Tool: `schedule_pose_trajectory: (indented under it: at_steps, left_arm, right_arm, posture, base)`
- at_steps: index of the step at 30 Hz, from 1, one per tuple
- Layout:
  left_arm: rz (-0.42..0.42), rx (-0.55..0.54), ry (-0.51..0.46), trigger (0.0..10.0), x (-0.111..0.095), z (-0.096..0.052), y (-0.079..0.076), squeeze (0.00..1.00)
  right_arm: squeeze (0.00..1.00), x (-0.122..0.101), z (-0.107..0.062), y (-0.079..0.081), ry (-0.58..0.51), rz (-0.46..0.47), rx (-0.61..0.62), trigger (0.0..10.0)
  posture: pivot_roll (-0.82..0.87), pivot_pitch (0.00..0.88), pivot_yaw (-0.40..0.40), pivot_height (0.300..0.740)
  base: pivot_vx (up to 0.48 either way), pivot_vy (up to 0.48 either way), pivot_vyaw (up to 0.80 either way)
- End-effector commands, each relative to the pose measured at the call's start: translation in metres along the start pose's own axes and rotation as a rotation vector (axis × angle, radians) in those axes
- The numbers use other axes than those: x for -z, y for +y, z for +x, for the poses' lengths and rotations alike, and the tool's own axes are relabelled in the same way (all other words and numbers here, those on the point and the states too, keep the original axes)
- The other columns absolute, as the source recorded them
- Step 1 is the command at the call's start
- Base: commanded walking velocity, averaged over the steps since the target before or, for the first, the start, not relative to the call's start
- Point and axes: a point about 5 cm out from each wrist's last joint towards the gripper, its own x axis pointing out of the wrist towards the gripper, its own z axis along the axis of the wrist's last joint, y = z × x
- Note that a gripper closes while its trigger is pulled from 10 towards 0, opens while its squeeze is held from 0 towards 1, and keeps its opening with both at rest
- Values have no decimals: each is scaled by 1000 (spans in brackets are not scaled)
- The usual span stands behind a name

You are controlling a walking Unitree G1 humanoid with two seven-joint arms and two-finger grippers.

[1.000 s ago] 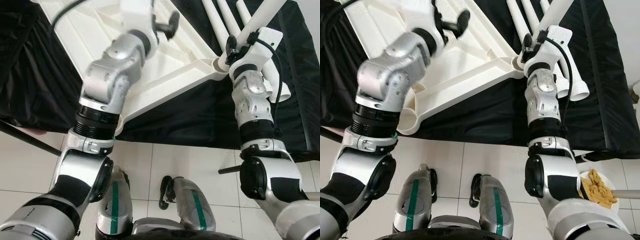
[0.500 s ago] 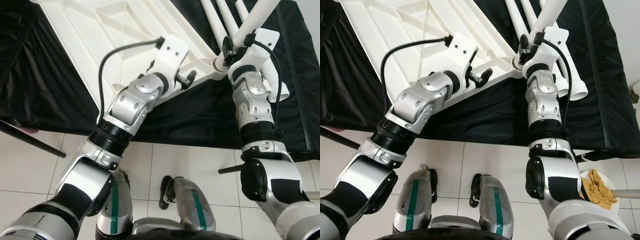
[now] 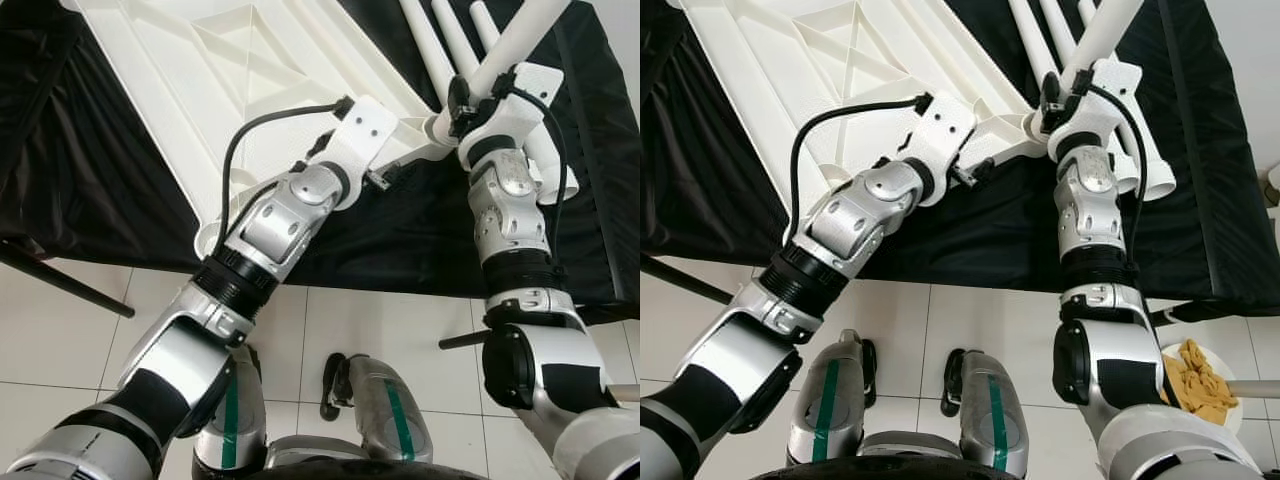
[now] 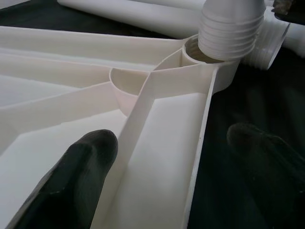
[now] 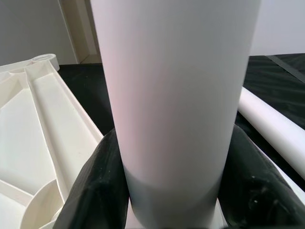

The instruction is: Building children table

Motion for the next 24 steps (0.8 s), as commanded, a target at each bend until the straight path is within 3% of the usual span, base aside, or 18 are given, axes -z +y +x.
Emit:
schedule_pose_trajectory:
  at_steps: [1, 15, 16, 18, 19, 20, 21, 22, 23, 24]
  left_arm:
    - [29, 126, 14, 10000, 5, 1, -11, 0]
    - [177, 220, -15, 10000, 3, 2, -28, 0]
    - [181, 244, 14, 9373, 6, 5, -31, 0]
    - [179, 259, 27, 9373, 8, 5, -32, 0]
    - [175, 273, 41, 8667, 9, 6, -33, 0]
    - [175, 273, 41, 8667, 9, 6, -33, 0]
    - [183, 281, 59, 1333, 11, 7, -34, 0]
    - [189, 284, 71, 1333, 12, 7, -35, 0]
    - [191, 297, 89, 0, 14, 7, -36, 0]
    - [191, 297, 89, 0, 14, 7, -36, 0]
  right_arm:
    - [0, -3, -1, -5, -6, -15, 9, 10000]
    - [0, -5, -1, -9, -10, -18, 26, 10000]
    - [0, -5, -1, -9, -11, -17, 30, 10000]
    - [0, -5, 0, -9, -11, -16, 31, 10000]
    - [0, -6, 0, -9, -12, -15, 33, 10000]
    - [0, -6, 0, -9, -12, -15, 33, 10000]
    - [0, -6, 0, -9, -13, -15, 34, 10000]
    - [0, -6, 0, -9, -14, -15, 34, 10000]
    - [0, -6, 0, -9, -15, -15, 36, 10000]
    - [0, -6, 0, -9, -15, -15, 36, 10000]
  posture:
    - [80, 26, -56, 740]
    - [77, 38, -55, 740]
    - [76, 43, -54, 740]
    - [76, 43, -54, 740]
    - [76, 45, -52, 740]
    - [76, 45, -52, 740]
    - [75, 45, -50, 740]
    - [75, 45, -50, 740]
    - [72, 48, -47, 740]
    - [72, 48, -47, 740]
  base:
    - [0, 0, 0]
    - [0, 0, 0]
    - [0, 0, 0]
    - [0, 0, 0]
    - [0, 0, 0]
    - [0, 0, 0]
    - [0, 0, 0]
    - [0, 0, 0]
    - [0, 0, 0]
    - [0, 0, 0]
